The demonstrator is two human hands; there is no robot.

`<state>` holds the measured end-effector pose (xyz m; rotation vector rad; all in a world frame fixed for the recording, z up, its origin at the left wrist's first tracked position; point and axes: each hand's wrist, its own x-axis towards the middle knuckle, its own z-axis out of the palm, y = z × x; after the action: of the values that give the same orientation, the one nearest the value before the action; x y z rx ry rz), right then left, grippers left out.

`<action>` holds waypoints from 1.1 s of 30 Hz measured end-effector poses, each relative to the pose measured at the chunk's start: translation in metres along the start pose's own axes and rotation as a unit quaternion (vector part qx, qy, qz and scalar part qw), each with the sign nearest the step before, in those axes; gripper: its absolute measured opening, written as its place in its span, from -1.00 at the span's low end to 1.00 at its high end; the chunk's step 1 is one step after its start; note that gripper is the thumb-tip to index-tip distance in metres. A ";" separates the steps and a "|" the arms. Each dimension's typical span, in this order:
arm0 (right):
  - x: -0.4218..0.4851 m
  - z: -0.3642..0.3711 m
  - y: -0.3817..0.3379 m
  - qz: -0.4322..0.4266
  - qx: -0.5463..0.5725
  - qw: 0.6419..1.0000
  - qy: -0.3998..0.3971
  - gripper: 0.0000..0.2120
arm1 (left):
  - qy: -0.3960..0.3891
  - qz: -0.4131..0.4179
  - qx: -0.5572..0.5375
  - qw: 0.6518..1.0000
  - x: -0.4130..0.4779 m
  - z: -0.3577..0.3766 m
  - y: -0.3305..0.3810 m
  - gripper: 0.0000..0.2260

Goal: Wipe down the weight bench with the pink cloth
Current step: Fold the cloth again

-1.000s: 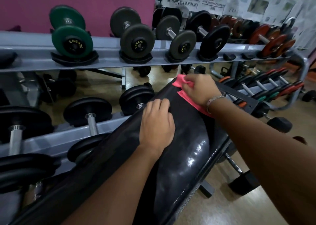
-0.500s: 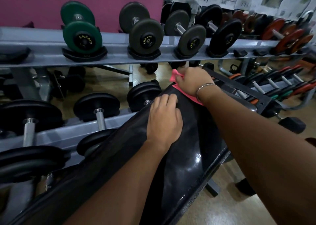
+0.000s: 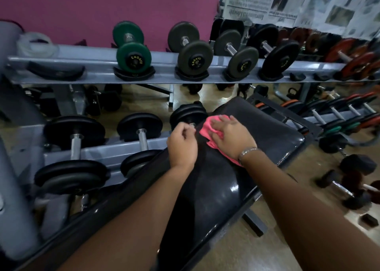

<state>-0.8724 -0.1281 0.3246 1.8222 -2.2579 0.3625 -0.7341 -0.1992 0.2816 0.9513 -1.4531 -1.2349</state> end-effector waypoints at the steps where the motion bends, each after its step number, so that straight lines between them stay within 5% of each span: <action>1: -0.010 -0.002 -0.015 -0.024 -0.005 1.000 0.001 -0.68 | 0.009 -0.007 0.014 1.000 -0.011 -0.020 -0.004 -0.82; 4: -0.040 0.003 -0.049 -0.079 -0.003 0.995 0.058 -0.71 | 0.020 -0.025 0.068 0.997 -0.044 -0.074 -0.015 -0.83; 7: -0.066 -0.003 -0.090 0.089 0.253 0.960 0.076 -0.84 | -0.008 -0.054 0.088 0.995 -0.073 -0.126 -0.022 -0.83; 11: -0.090 -0.017 -0.164 0.207 0.564 0.794 0.091 -0.80 | -0.046 -0.177 0.034 0.983 -0.100 -0.182 -0.007 -0.76; 14: -0.110 -0.032 -0.218 0.232 0.761 0.606 0.019 -0.71 | -0.101 -0.265 -0.086 0.955 -0.127 -0.225 0.020 -0.74; 18: -0.136 -0.038 -0.280 0.278 0.864 0.413 -0.072 -0.59 | -0.155 -0.249 -0.155 0.943 -0.163 -0.284 0.048 -0.77; 25: -0.186 -0.036 -0.385 0.306 0.891 0.328 -0.066 -0.44 | -0.089 -0.243 -0.077 0.963 -0.201 -0.354 0.042 -0.71; 27: -0.198 -0.023 -0.411 0.322 0.892 0.309 -0.068 -0.49 | -0.058 -0.232 -0.044 0.970 -0.215 -0.376 0.033 -0.89; 29: -0.210 -0.011 -0.433 0.324 0.899 0.283 -0.086 -0.64 | -0.027 -0.213 -0.018 0.976 -0.229 -0.398 0.023 -0.85; 33: -0.229 0.014 -0.456 0.299 0.888 0.321 -0.140 -0.66 | 0.025 -0.174 -0.006 0.984 -0.255 -0.441 0.009 -0.81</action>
<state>-0.3788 -0.0132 0.2636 0.5076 -2.0555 4.0643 -0.2463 -0.0535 0.2521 1.2564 -1.2722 -1.4572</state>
